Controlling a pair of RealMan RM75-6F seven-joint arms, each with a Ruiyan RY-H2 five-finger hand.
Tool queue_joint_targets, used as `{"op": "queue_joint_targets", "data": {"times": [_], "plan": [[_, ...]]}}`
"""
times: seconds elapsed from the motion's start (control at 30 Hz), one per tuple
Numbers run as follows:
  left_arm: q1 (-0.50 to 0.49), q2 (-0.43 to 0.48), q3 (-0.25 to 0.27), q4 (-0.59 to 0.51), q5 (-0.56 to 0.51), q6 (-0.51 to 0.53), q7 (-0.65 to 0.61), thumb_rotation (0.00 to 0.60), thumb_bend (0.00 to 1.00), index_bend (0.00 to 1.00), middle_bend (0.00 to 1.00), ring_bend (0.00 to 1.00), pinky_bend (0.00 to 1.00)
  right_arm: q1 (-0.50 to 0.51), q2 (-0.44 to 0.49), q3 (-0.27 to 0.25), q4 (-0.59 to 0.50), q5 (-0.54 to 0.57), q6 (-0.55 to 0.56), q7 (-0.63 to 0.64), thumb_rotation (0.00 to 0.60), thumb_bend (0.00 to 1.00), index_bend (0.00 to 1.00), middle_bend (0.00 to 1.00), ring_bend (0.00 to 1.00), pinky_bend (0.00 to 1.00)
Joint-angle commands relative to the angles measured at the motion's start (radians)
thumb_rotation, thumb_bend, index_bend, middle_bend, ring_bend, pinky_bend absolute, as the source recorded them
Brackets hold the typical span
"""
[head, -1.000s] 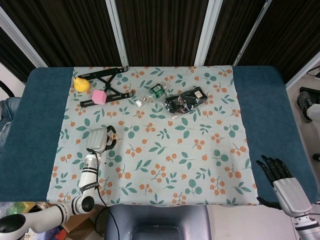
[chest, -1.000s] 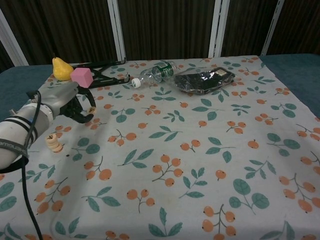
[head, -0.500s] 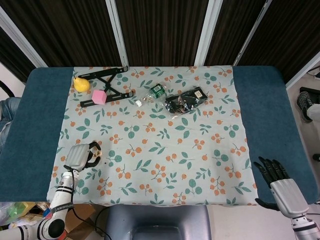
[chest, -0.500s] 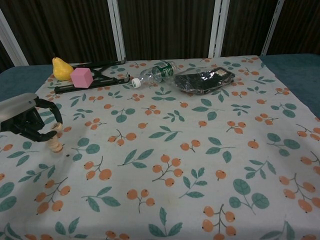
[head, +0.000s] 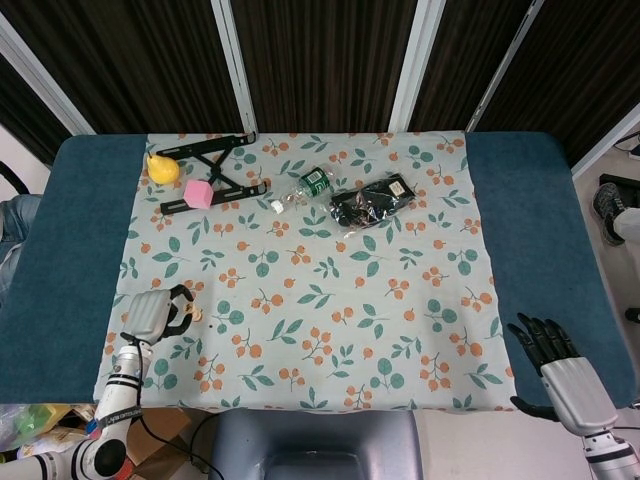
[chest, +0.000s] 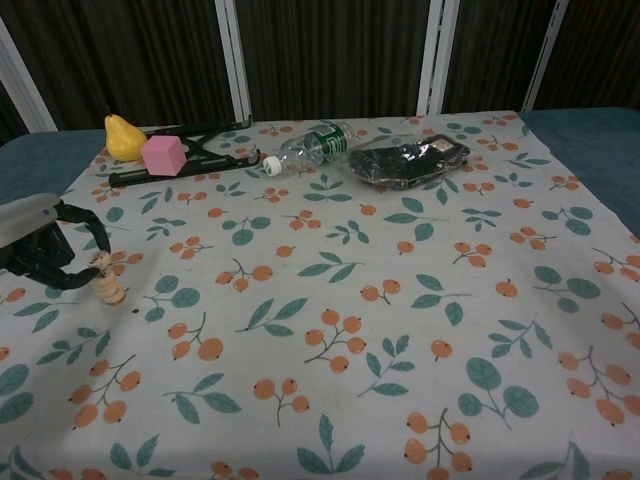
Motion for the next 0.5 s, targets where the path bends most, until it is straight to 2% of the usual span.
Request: {"op": "queue_joint_targets", "data": {"times": [0.03, 0.5], "plan": [[0.001, -0.002, 0.003, 0.01, 0.0, -0.003, -0.001, 0.6, 0.39, 0.46, 1.0, 1.0, 1.0, 0.0, -0.001, 0.0, 0.0, 0.0, 0.0, -0.002, 0.6, 0.21, 0.0, 0.0, 0.0, 0.06], [0.005, -0.011, 0.011, 0.04, 0.014, -0.003, -0.004, 0.6, 0.39, 0.45, 1.0, 1.0, 1.0, -0.001, -0.001, 0.001, -0.001, 0.002, 0.001, -0.004, 0.6, 0.2, 0.0, 0.0, 0.0, 0.06]]}}
